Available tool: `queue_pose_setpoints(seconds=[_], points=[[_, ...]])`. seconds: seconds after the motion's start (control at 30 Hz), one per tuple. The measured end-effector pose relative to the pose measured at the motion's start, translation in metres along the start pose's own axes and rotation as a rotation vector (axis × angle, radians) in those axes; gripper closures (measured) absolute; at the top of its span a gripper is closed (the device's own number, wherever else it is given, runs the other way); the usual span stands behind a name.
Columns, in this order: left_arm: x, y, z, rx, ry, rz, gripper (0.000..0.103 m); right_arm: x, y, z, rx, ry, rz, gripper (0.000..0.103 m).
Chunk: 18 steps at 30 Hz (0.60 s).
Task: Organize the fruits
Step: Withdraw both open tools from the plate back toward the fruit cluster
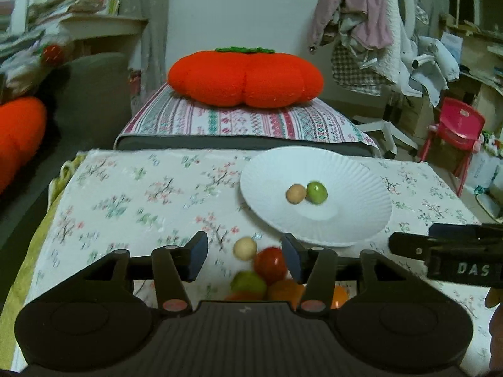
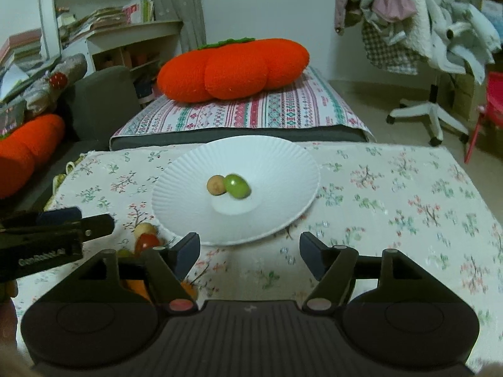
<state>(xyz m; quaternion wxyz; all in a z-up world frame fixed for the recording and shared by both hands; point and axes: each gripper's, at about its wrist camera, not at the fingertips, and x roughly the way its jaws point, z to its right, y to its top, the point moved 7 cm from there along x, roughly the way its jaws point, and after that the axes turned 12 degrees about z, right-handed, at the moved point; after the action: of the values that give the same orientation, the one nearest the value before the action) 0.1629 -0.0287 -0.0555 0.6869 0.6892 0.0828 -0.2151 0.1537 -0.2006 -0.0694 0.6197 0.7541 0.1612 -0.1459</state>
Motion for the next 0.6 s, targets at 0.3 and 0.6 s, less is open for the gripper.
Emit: queue_pose_setpoints(seconds=[0.3, 0.6], points=[[-0.032, -0.04, 0.005, 0.002, -0.014, -0.09, 0.061, -0.022, -0.01, -0.002, 0.181, 0.036, -0.043, 0.026], [-0.036, -0.058, 0.012, 0.036, -0.01, -0.126, 0.05, -0.037, -0.028, -0.025, 0.133, 0.077, -0.086, 0.021]])
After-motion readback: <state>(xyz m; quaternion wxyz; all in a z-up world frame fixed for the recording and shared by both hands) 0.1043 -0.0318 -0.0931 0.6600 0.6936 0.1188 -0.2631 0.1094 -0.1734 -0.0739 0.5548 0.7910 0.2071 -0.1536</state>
